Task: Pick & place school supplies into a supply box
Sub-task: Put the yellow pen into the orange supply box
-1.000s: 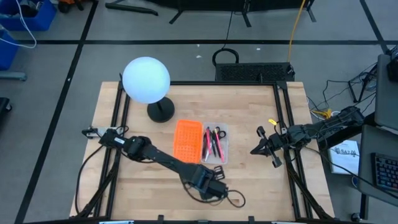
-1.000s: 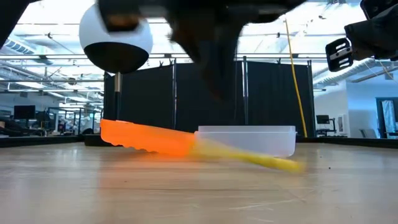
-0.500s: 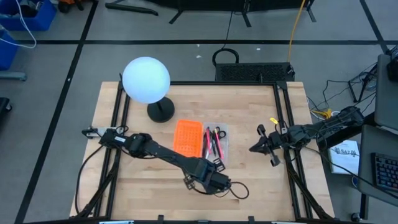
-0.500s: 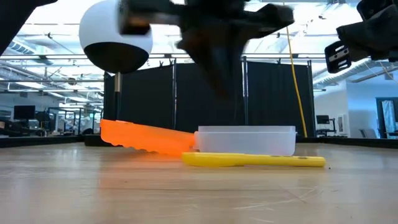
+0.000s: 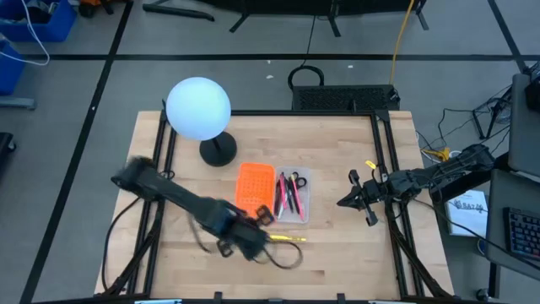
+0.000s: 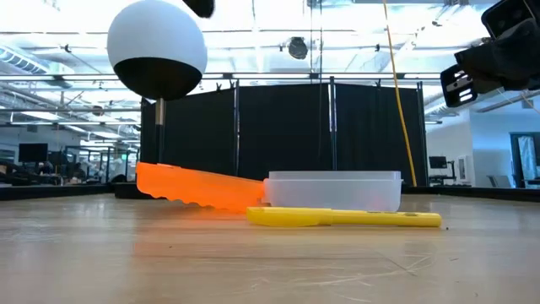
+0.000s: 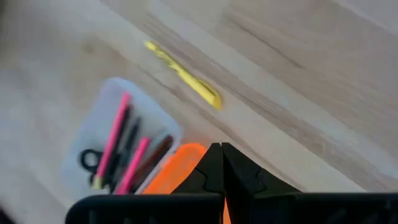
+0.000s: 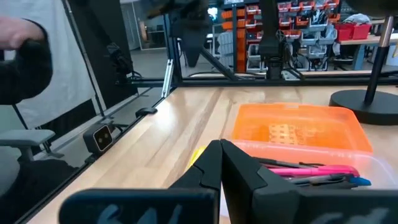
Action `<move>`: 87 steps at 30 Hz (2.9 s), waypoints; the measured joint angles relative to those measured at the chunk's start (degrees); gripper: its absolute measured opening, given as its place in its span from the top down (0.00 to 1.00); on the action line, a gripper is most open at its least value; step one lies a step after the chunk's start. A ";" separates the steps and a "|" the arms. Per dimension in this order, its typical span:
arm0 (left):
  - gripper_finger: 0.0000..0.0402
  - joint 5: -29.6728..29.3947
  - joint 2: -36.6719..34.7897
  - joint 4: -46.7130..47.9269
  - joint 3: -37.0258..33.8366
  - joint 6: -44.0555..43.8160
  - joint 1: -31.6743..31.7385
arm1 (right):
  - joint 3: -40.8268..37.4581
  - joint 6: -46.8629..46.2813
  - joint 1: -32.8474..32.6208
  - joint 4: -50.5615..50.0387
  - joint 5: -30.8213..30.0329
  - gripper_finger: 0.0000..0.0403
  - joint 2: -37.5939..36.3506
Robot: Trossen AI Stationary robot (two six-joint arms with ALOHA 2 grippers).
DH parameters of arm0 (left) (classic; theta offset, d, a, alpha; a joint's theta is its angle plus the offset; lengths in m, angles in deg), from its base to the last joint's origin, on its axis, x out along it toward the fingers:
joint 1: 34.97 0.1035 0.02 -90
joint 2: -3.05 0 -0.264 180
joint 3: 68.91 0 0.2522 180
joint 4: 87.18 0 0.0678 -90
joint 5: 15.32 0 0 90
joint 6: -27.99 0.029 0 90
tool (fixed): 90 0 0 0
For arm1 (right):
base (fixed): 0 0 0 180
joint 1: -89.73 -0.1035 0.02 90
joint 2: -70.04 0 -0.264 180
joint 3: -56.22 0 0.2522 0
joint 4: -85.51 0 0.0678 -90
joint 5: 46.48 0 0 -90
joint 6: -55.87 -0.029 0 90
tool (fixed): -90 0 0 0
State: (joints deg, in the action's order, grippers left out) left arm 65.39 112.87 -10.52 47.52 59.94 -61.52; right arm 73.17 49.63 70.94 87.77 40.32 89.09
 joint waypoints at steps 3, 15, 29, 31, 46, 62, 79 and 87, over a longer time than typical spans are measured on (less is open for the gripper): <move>1.00 0.55 -13.24 -14.10 -15.48 0.48 1.08 | -0.03 1.39 0.00 0.75 0.00 1.00 0.00; 1.00 6.10 -58.40 -65.49 -70.14 -8.85 7.85 | -0.05 5.86 0.00 1.27 0.00 1.00 0.62; 1.00 6.74 -81.06 -84.78 -98.07 -22.33 11.81 | -0.08 2.30 0.00 1.67 -4.38 1.00 3.31; 1.00 6.59 -82.30 -88.47 -101.27 -22.58 11.81 | -0.08 2.37 0.00 1.49 -4.50 1.00 3.77; 0.95 -3.68 -82.85 -89.99 -102.05 -25.77 11.81 | 23.71 1.39 -3.09 -17.33 -19.42 1.00 21.37; 0.97 -7.28 -82.83 -86.14 -102.05 -24.77 11.81 | 76.30 -21.81 -9.12 -56.51 -16.00 1.00 79.89; 0.88 -7.24 -82.83 -87.24 -102.05 -28.77 11.81 | 83.53 -22.16 -13.27 -53.74 -16.06 0.57 95.32; 0.88 -7.24 -82.83 -87.24 -102.03 -29.46 11.81 | 83.53 -21.55 -13.55 -53.55 -15.76 0.56 96.90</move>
State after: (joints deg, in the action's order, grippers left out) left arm 58.15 30.04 -97.76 -54.51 30.48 -49.71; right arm 156.70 28.08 57.39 34.22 24.56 185.99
